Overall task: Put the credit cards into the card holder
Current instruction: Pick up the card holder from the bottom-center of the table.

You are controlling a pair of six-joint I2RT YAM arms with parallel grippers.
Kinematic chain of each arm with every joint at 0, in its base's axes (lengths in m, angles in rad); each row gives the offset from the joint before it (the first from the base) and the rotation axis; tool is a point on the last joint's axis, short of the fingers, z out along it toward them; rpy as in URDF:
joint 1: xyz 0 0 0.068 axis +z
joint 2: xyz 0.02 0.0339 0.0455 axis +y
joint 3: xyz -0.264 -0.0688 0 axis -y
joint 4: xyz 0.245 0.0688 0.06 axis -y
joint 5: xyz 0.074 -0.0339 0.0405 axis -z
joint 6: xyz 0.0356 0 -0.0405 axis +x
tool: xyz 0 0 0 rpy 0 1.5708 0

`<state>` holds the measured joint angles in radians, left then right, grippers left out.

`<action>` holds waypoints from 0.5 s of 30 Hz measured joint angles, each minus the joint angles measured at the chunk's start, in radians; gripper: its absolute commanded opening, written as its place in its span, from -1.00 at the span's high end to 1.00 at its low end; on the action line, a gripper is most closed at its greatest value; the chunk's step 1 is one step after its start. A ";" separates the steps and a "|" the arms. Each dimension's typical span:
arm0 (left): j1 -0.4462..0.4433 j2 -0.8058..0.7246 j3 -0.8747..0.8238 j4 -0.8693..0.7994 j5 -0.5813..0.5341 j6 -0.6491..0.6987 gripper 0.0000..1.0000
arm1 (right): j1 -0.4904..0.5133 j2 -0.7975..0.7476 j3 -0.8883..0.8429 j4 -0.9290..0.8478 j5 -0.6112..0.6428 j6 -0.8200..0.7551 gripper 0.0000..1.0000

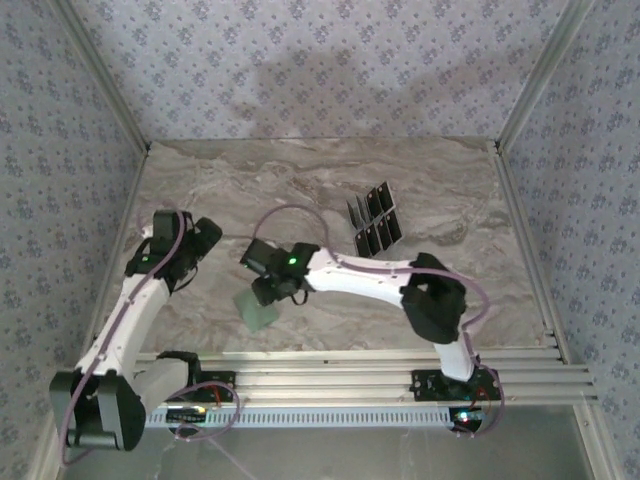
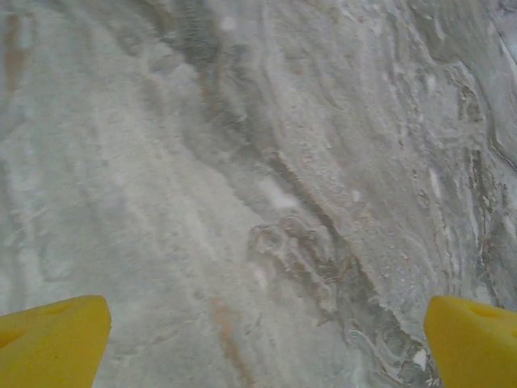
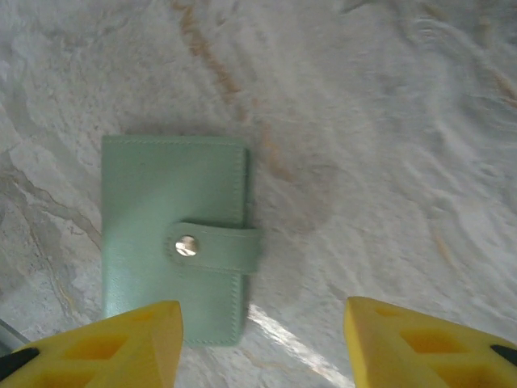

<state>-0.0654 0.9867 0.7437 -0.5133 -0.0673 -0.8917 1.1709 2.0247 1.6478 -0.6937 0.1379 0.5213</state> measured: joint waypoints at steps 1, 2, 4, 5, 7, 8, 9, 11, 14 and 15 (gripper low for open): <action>0.021 -0.023 -0.011 -0.013 0.004 0.000 -1.00 | 0.013 0.033 0.034 -0.021 0.008 -0.007 -0.14; 0.040 -0.040 -0.019 -0.023 0.011 0.000 -0.99 | 0.023 0.061 0.064 -0.040 0.014 -0.013 -0.14; 0.089 -0.075 -0.037 -0.045 0.029 0.002 -0.99 | 0.042 0.121 0.124 -0.078 0.028 -0.023 -0.14; 0.115 -0.089 -0.045 -0.053 0.040 0.002 -0.99 | 0.050 0.146 0.150 -0.097 0.034 -0.029 -0.14; 0.154 -0.106 -0.056 -0.063 0.060 0.005 -1.00 | 0.059 0.183 0.187 -0.124 0.042 -0.037 -0.13; 0.174 -0.113 -0.062 -0.066 0.072 0.007 -1.00 | 0.063 0.199 0.204 -0.138 0.044 -0.041 -0.13; 0.186 -0.116 -0.066 -0.069 0.081 0.010 -0.99 | 0.065 0.211 0.218 -0.149 0.048 -0.044 -0.13; 0.204 -0.121 -0.077 -0.071 0.102 0.013 -0.99 | 0.067 0.231 0.242 -0.166 0.051 -0.048 -0.13; 0.216 -0.121 -0.084 -0.072 0.121 0.020 -1.00 | 0.067 0.246 0.270 -0.184 0.055 -0.056 -0.13; 0.217 -0.122 -0.085 -0.071 0.126 0.021 -0.99 | 0.067 0.249 0.279 -0.188 0.056 -0.059 -0.13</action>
<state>0.1520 0.8650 0.6586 -0.5846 0.0586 -0.8711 1.2377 2.2738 1.9270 -0.8822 0.1944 0.4622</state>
